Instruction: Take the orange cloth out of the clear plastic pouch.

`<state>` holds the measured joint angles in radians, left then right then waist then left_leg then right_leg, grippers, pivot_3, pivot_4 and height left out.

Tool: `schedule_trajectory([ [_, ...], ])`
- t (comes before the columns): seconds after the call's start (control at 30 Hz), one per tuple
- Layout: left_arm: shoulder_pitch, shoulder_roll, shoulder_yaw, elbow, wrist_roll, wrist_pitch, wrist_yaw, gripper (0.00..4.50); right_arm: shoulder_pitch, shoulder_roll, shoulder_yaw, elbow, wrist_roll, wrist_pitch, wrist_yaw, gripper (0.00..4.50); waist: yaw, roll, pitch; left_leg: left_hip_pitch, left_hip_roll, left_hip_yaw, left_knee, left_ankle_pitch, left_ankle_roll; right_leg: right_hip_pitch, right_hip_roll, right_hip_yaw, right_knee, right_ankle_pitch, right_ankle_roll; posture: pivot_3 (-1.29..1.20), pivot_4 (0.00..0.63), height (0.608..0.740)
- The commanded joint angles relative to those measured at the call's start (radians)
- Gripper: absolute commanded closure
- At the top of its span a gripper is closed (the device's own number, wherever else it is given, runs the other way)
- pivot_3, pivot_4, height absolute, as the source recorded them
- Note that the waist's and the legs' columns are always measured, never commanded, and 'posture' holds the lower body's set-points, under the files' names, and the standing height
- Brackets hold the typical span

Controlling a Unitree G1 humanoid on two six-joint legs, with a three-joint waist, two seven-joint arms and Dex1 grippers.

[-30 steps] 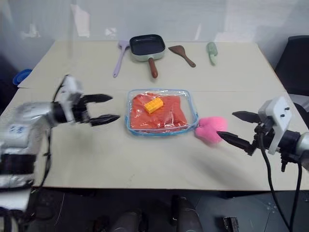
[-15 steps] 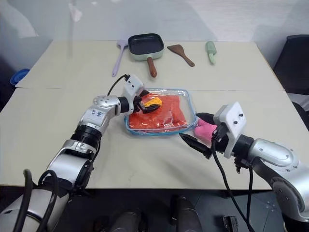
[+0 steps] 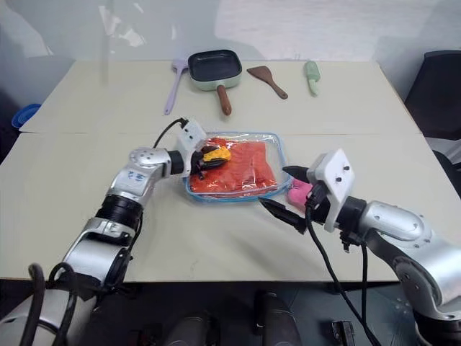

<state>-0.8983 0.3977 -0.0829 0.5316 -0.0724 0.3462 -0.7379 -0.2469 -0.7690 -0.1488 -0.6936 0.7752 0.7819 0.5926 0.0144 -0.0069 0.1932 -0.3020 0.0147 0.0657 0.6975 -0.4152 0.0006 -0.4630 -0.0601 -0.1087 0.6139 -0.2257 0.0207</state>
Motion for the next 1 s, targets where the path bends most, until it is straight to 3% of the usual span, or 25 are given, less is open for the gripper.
schedule_trajectory([
  [0.03,0.087,0.160,0.152,-0.171,-0.041,0.097,0.023,2.93,-0.040,-0.015,0.022,0.007,0.022,-0.026,0.080,0.00,-0.012,0.000,0.000,0.000,0.000,0.000,0.000,0.000,0.000,0.000,0.000,0.000,0.000,0.000,0.000,0.00,0.150,0.740],
  [0.23,0.383,0.389,0.374,-0.237,-0.046,0.155,0.097,2.93,-0.086,-0.002,0.093,0.071,-0.008,-0.052,0.179,0.00,-0.017,0.000,0.000,0.001,0.001,-0.001,0.000,0.000,0.000,0.000,0.000,-0.001,0.000,0.000,-0.001,0.00,0.150,0.740],
  [0.43,0.587,0.403,0.493,-0.257,-0.046,0.147,0.207,2.93,-0.141,0.018,0.159,0.148,-0.042,-0.089,0.254,0.00,0.013,-0.003,-0.001,-0.001,0.001,-0.004,0.002,-0.002,0.003,0.000,-0.003,-0.003,-0.002,0.000,0.000,0.00,0.150,0.740],
  [0.47,0.613,0.397,0.506,-0.274,-0.049,0.148,0.218,2.21,-0.151,0.020,0.168,0.162,-0.049,-0.096,0.266,0.00,0.012,-0.004,-0.001,-0.001,0.001,-0.004,0.002,-0.002,0.003,0.001,-0.003,-0.003,-0.002,0.000,0.000,0.00,0.150,0.740],
  [0.7,0.716,0.402,0.602,-0.438,-0.115,0.215,0.242,0.08,-0.181,0.016,0.177,0.223,-0.078,-0.117,0.324,0.00,0.007,-0.004,-0.001,-0.001,0.001,-0.003,0.001,-0.003,0.003,0.000,-0.003,-0.003,-0.002,0.000,0.000,0.00,0.150,0.740],
  [0.87,0.704,0.475,0.722,-0.583,-0.337,0.329,0.059,0.04,-0.163,-0.005,0.145,0.222,-0.082,-0.105,0.335,0.00,0.006,-0.005,-0.001,-0.001,0.001,-0.003,0.001,-0.003,0.003,0.000,-0.003,-0.003,-0.002,0.000,0.000,0.00,0.150,0.740],
  [1.0,0.695,0.567,0.623,-0.797,-0.498,0.369,-0.159,0.04,-0.112,-0.023,0.111,0.192,-0.079,-0.099,0.317,0.00,0.012,-0.005,-0.001,-0.002,0.001,-0.004,0.001,-0.003,0.002,0.000,-0.003,-0.003,-0.004,0.000,0.000,0.00,0.150,0.740],
])
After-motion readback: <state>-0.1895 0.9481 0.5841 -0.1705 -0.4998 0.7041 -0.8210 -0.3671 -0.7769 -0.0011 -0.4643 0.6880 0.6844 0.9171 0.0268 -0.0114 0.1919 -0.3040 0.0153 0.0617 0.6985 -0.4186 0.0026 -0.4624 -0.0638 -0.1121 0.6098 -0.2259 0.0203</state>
